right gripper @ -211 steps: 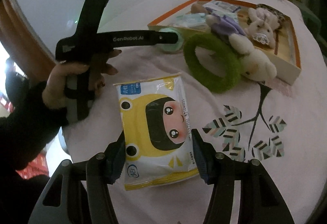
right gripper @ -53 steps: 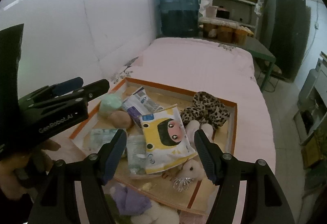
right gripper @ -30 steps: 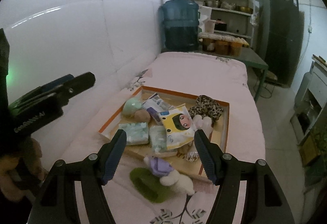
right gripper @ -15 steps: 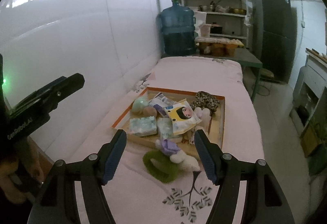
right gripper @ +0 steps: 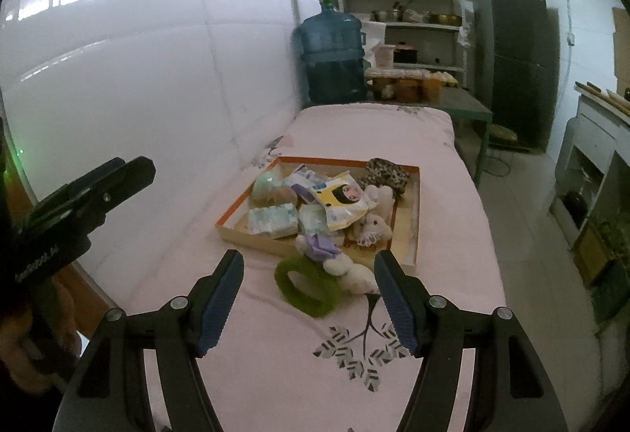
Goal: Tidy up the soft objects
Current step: 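Move both grippers back from the tray toward the green ring and bunny, then grasp the green fuzzy ring with the left gripper while the right gripper grasps the white bunny, then carry the green ring with the left gripper while the right gripper carries the bunny to the tray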
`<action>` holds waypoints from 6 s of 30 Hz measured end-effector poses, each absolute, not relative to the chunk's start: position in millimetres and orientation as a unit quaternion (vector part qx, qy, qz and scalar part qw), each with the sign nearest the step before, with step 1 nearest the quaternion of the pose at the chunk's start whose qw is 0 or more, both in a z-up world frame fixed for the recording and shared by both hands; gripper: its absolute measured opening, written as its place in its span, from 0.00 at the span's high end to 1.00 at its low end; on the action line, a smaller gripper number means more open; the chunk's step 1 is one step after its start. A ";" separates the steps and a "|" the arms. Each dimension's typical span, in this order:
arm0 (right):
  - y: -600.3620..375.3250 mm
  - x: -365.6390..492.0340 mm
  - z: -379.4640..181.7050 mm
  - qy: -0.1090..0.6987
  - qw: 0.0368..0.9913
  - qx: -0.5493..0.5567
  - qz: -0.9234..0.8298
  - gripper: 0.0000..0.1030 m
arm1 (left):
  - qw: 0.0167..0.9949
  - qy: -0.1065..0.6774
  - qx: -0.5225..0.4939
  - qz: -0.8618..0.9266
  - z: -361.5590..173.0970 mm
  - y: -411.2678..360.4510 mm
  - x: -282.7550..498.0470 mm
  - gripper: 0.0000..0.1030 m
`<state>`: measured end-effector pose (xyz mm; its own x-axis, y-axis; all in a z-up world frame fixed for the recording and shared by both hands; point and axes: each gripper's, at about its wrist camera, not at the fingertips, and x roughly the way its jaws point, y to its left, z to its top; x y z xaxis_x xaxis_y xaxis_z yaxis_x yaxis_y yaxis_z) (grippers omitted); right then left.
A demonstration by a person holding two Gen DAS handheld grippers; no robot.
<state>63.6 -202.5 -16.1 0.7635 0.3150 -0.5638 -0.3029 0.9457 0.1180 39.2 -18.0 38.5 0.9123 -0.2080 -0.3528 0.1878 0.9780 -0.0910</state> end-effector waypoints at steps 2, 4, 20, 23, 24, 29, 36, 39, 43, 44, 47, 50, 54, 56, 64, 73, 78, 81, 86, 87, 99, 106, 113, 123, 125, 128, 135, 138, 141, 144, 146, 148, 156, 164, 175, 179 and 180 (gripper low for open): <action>-202.8 62.7 -19.1 0.304 0.939 0.009 0.163 0.32 | 0.976 0.190 -0.027 -0.104 32.7 -18.6 39.0 0.36; -203.0 61.8 -23.6 0.307 0.938 0.009 0.163 0.31 | 0.975 0.195 -0.026 -0.106 27.4 -19.6 39.3 0.36; -214.8 78.6 -57.8 0.338 0.927 0.025 0.158 0.31 | 0.958 0.258 -0.008 -0.127 -25.3 -41.4 61.9 0.36; -217.0 82.9 -63.3 0.344 0.925 0.031 0.158 0.31 | 0.953 0.274 -0.005 -0.129 -36.4 -46.5 68.9 0.36; -217.8 84.8 -65.5 0.346 0.924 0.031 0.157 0.31 | 0.951 0.279 -0.004 -0.130 -40.1 -47.7 71.8 0.36; -221.1 94.9 -74.4 0.355 0.921 0.040 0.156 0.31 | 0.943 0.306 -0.003 -0.131 -58.6 -52.3 86.9 0.36; -224.8 110.4 -88.0 0.368 0.916 0.051 0.155 0.31 | 0.930 0.342 0.004 -0.133 -87.7 -59.3 112.0 0.38; -225.5 116.5 -93.6 0.373 0.913 0.053 0.154 0.31 | 0.923 0.361 0.005 -0.135 -100.1 -61.9 124.5 0.42; -225.8 126.1 -101.4 0.381 0.910 0.055 0.153 0.31 | 0.912 0.385 -0.004 -0.138 -113.5 -62.2 139.7 0.46; -226.2 127.5 -102.6 0.382 0.910 0.055 0.153 0.31 | 0.911 0.388 -0.006 -0.139 -115.1 -62.1 141.7 0.49; -226.8 134.5 -107.0 0.386 0.908 0.058 0.153 0.31 | 0.906 0.398 -0.009 -0.144 -120.0 -63.0 148.4 0.63; -226.7 141.0 -110.6 0.389 0.906 0.058 0.155 0.31 | 0.903 0.401 -0.015 -0.154 -122.8 -63.1 152.5 0.83; -224.0 148.7 -115.8 0.396 0.903 0.056 0.158 0.31 | 0.906 0.392 -0.021 -0.160 -120.9 -60.7 150.6 0.86; -221.7 152.7 -118.3 0.399 0.901 0.055 0.162 0.31 | 0.907 0.389 -0.024 -0.161 -118.8 -58.5 148.9 0.87; -211.2 172.1 -129.8 0.410 0.894 0.046 0.176 0.31 | 0.922 0.358 -0.042 -0.142 -95.1 -31.7 134.8 0.87; -183.5 181.3 -144.3 0.427 0.884 -0.005 0.189 0.31 | 0.934 0.333 -0.059 -0.117 -76.0 -5.5 122.8 0.87; -177.2 184.9 -146.5 0.433 0.881 -0.034 0.185 0.31 | 0.936 0.327 -0.066 -0.116 -71.9 -0.6 121.0 0.87; -168.5 185.8 -152.9 0.443 0.875 -0.079 0.179 0.32 | 0.935 0.327 -0.073 -0.118 -71.1 1.5 118.2 0.87; -162.7 188.8 -159.7 0.458 0.866 -0.112 0.169 0.38 | 0.936 0.323 -0.079 -0.114 -68.3 6.0 114.5 0.87; -163.6 190.4 -160.1 0.462 0.865 -0.108 0.165 0.40 | 0.936 0.323 -0.081 -0.113 -67.7 7.1 114.0 0.87; -170.0 174.8 -140.3 0.445 0.876 -0.053 0.179 0.47 | 0.941 0.309 -0.085 -0.111 -58.1 12.3 107.1 0.87; -172.6 163.9 -111.9 0.417 0.890 -0.053 0.178 0.47 | 0.944 0.298 -0.085 -0.114 -46.1 10.9 105.1 0.87; -182.6 164.0 -76.6 0.382 0.910 -0.029 0.156 0.47 | 0.950 0.276 -0.083 -0.116 -24.6 3.9 112.6 0.87; -192.0 189.0 -35.5 0.351 0.927 -0.005 0.129 0.47 | 0.959 0.255 -0.077 -0.101 1.0 -13.4 146.5 0.87; -194.3 196.1 -29.8 0.350 0.928 0.004 0.130 0.47 | 0.959 0.253 -0.075 -0.100 6.4 -16.0 155.7 0.87; -197.7 206.0 -21.3 0.348 0.928 0.017 0.130 0.47 | 0.961 0.248 -0.070 -0.096 14.1 -18.9 166.9 0.87; -200.6 232.4 7.1 0.328 0.935 0.029 0.128 0.46 | 0.963 0.246 -0.055 -0.094 30.6 -24.8 201.6 0.87; -202.2 247.5 13.1 0.324 0.937 0.033 0.126 0.46 | 0.962 0.253 -0.042 -0.092 31.1 -29.2 219.4 0.87; -203.7 265.1 11.3 0.331 0.935 0.037 0.125 0.46 | 0.959 0.265 -0.034 -0.090 25.4 -32.4 236.8 0.87; -205.1 283.4 -0.5 0.345 0.930 0.035 0.119 0.46 | 0.955 0.281 -0.037 -0.092 15.3 -32.1 253.5 0.87; -205.8 291.6 -9.7 0.353 0.928 0.034 0.116 0.46 | 0.951 0.291 -0.042 -0.093 6.8 -30.9 262.8 0.87; -207.2 302.8 -21.1 0.363 0.925 0.031 0.111 0.46 | 0.948 0.301 -0.046 -0.094 -1.6 -30.8 271.4 0.87; -209.9 331.7 -57.7 0.393 0.913 0.027 0.105 0.46 | 0.938 0.328 -0.056 -0.095 -31.8 -33.6 290.7 0.87; -211.9 344.2 -77.0 0.405 0.908 0.020 0.103 0.46 | 0.931 0.347 -0.057 -0.093 -51.3 -38.2 304.6 0.87; -204.4 353.9 -94.1 0.414 0.904 -0.003 0.103 0.46 | 0.923 0.371 -0.053 -0.087 -72.6 -39.5 319.8 0.87; -202.1 357.2 -102.3 0.421 0.901 -0.008 0.103 0.46 | 0.920 0.379 -0.051 -0.083 -80.5 -38.7 323.0 0.87; -201.3 358.1 -104.9 0.423 0.900 -0.009 0.104 0.46 | 0.920 0.381 -0.050 -0.083 -82.5 -39.4 323.5 0.87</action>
<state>358.1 -201.3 -104.9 0.6202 0.1792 -0.7637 -0.1936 0.9784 0.0724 323.5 -39.4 -82.5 0.6961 -0.1909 -0.6921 0.1149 0.9812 -0.1550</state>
